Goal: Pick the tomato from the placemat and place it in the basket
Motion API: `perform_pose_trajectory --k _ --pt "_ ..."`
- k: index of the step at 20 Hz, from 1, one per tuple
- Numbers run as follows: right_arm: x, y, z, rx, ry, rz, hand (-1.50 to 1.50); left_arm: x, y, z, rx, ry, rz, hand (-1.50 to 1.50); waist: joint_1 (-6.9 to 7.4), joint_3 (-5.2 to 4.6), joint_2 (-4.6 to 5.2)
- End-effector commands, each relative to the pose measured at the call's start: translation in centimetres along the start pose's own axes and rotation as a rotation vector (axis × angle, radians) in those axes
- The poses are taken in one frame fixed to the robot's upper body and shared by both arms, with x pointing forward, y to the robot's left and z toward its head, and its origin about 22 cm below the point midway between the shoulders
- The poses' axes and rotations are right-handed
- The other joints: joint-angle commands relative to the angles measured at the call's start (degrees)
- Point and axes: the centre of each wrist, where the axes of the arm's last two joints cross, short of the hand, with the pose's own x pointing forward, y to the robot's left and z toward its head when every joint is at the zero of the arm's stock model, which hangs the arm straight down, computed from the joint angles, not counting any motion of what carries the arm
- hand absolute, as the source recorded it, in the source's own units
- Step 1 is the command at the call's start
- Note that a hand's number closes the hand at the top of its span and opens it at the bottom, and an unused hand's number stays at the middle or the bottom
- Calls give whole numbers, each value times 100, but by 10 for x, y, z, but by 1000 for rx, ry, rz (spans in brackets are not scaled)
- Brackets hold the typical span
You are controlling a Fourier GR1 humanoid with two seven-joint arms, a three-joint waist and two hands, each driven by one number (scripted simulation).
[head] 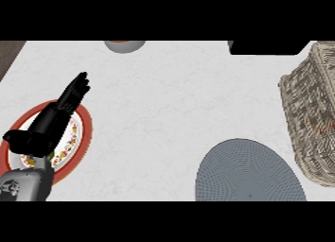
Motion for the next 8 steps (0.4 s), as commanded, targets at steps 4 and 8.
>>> perform_pose_trajectory --k 4,8 --pt "3 -40 -8 -87 84 -185 -150 -3 6 -7 20 -2 20 0 -58 -1 -4" --pt "-2 -73 -14 -78 195 -262 -150 -11 -10 4 2 -3 16 0 -7 2 5"
